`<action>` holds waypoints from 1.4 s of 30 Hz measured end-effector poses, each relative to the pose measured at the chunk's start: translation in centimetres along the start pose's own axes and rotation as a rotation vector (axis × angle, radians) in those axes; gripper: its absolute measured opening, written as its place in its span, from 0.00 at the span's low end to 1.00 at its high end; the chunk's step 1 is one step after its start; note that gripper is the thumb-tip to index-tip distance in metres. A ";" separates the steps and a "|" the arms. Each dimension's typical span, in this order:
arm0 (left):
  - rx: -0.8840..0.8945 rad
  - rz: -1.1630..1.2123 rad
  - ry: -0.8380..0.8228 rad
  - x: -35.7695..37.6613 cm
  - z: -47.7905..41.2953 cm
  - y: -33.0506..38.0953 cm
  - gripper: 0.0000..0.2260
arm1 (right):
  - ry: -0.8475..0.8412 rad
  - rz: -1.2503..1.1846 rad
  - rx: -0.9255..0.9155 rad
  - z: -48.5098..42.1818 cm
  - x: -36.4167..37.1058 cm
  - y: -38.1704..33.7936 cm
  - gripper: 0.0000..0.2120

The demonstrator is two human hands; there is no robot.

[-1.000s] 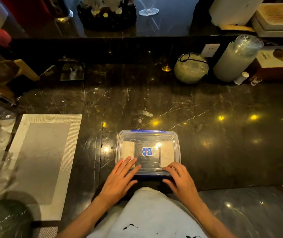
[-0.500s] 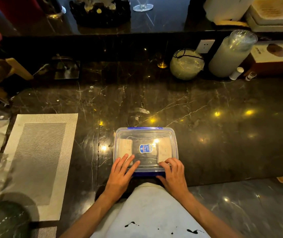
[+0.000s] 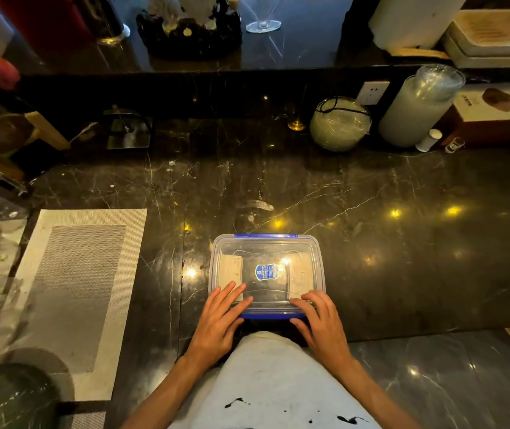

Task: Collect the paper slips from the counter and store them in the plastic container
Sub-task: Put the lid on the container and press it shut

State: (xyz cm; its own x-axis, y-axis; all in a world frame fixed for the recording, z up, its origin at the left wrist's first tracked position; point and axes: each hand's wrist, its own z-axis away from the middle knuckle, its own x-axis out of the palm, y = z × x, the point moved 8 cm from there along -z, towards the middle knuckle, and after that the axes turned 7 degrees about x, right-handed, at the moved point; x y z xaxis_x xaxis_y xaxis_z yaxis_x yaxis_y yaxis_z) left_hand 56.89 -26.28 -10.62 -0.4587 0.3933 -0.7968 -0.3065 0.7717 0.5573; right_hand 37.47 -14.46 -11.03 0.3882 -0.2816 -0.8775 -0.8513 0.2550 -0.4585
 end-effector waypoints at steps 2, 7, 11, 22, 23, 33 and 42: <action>-0.004 -0.001 0.005 0.0 0.0 -0.1 0.21 | 0.000 -0.009 -0.003 -0.1 -0.1 0.0 0.19; -0.016 0.000 0.031 0.1 0.0 -0.1 0.23 | 0.017 -0.092 0.016 -0.2 -0.6 0.0 0.18; -0.042 0.028 0.050 0.3 0.0 -0.4 0.22 | 0.024 -0.121 0.053 -0.5 -0.8 0.1 0.16; -0.700 0.597 0.403 -3.3 1.1 -4.3 0.23 | 0.015 -0.559 0.554 -1.6 -2.5 3.4 0.21; -0.804 0.740 0.416 -3.0 1.3 -4.9 0.24 | -0.012 -0.733 0.730 -1.5 -2.1 4.4 0.22; -0.967 1.105 0.372 -1.4 0.6 -5.9 0.14 | -0.229 -1.343 0.954 -4.4 -1.3 2.1 0.28; -0.958 0.981 0.280 -1.6 0.8 -5.8 0.22 | -0.273 -1.202 0.893 -5.0 -1.4 1.3 0.20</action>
State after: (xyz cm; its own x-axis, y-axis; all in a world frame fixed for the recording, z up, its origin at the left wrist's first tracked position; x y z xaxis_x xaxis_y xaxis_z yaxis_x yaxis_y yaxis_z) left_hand 60.11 -31.01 -12.75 -0.9297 0.3679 0.0149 -0.1592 -0.4381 0.8847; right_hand 34.04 -18.33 -9.73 0.8105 -0.5745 0.1142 0.4542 0.4933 -0.7419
